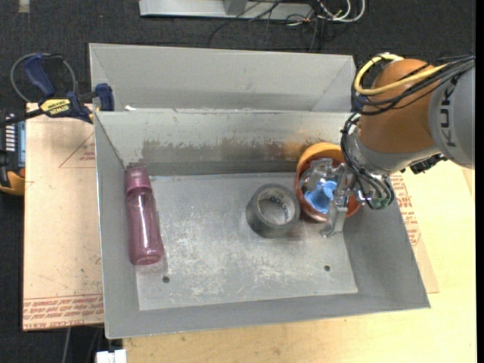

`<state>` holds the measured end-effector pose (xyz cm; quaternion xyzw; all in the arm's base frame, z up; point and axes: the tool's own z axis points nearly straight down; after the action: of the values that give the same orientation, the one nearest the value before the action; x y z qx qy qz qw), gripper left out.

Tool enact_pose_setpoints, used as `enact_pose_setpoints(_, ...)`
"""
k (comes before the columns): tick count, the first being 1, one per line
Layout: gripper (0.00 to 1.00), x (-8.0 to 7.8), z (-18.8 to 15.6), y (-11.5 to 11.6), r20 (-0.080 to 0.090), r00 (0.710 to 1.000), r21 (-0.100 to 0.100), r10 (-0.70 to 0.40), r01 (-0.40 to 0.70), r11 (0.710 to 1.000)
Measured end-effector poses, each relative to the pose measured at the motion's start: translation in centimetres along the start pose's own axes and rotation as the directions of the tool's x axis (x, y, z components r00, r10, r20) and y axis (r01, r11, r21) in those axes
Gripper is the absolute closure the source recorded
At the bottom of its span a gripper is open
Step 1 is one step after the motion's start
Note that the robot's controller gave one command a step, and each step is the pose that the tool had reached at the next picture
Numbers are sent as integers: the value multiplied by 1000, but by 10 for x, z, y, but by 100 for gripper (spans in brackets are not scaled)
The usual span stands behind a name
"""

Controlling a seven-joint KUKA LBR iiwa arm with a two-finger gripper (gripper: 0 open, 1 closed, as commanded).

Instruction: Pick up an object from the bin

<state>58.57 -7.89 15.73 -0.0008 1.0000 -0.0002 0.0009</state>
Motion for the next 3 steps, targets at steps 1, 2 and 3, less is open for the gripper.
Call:
enact_pose_setpoints(1,0,-14,23,2,2,999,-1,52,-52,999)
enact_pose_setpoints(2,0,-2,13,8,4,999,-2,53,-53,999)
enact_pose_setpoints(3,100,-20,34,18,3,997,0,83,-83,997)
